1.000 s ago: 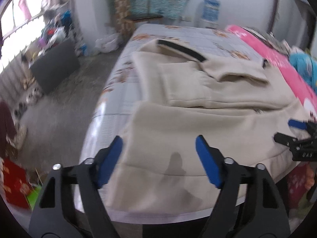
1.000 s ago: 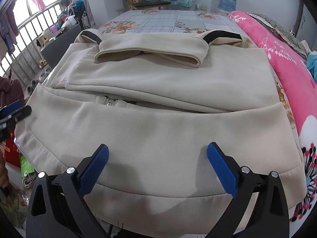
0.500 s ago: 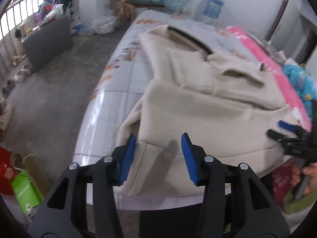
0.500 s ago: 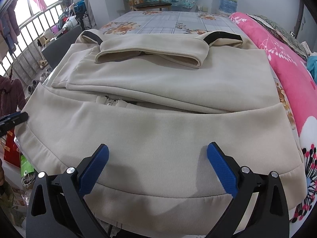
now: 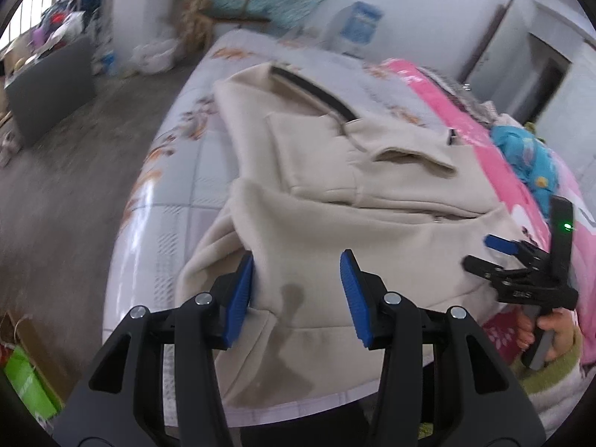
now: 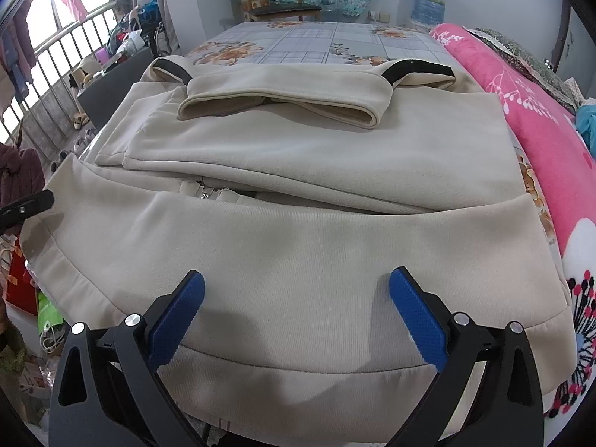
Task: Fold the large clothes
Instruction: 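Move the left tool to the jacket's side edge and close on it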
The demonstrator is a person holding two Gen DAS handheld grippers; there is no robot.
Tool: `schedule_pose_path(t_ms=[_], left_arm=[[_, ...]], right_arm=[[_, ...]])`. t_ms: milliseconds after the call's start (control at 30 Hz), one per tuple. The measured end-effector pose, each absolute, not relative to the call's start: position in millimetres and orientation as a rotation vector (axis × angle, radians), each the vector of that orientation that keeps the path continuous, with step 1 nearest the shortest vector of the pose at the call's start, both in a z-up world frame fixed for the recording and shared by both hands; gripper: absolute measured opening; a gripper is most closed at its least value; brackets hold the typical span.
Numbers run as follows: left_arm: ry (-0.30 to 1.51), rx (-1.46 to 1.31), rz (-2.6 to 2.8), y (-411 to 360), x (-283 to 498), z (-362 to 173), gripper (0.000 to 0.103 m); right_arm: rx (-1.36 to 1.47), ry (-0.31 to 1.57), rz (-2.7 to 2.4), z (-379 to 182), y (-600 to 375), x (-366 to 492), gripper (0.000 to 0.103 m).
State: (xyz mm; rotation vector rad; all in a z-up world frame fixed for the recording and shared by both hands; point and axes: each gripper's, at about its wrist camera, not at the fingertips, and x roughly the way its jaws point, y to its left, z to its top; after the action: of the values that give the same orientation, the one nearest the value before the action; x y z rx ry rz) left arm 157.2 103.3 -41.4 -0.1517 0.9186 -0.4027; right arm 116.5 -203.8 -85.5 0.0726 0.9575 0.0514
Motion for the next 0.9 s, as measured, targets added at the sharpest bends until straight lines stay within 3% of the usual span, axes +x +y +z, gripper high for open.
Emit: schedule_pose_path(t_ms=[167,467,667,900], left_arm=[[0.991,-0.137,-0.280,104.9,176.2,-59.3,0.041],[0.914,-0.145,-0.342,94.2,170.2,-49.5,0.038],[0.922,0.020,-0.174,80.2,169.9,-55.8,0.020],[0.851,0.319,-0.034,42.4,153.4,-58.6,0.011]], right_arm=[[0.072,0.957,0.052,-86.0,-203.6,117.4,0.097],[0.072,0.954,0.051,-86.0,-203.5,117.7,0.097],[0.072,0.954,0.051,-86.0,-203.5,117.7,0.097],[0.081,0.946,0.060,-84.7,-206.8,114.4,0.097]])
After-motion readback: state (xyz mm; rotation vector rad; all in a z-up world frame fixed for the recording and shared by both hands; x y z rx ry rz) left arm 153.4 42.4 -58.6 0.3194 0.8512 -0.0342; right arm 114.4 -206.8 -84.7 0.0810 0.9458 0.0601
